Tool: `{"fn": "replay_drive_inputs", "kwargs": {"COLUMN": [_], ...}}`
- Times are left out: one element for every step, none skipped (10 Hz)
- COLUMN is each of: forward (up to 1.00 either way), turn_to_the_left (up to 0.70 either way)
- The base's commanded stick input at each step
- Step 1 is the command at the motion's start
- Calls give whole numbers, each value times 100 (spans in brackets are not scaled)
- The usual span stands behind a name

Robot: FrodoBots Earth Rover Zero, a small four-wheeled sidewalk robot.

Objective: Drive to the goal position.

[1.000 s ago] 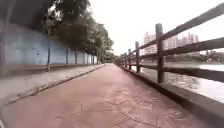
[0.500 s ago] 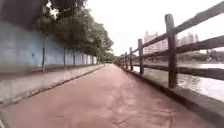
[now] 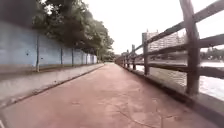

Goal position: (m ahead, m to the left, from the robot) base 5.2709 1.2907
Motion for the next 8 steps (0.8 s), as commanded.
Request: {"fn": "replay_drive_inputs", "kwargs": {"forward": [97, 97, 97, 97, 98, 98, 98, 98], "turn_to_the_left": [0, 0, 0, 0, 0, 0, 0, 0]}}
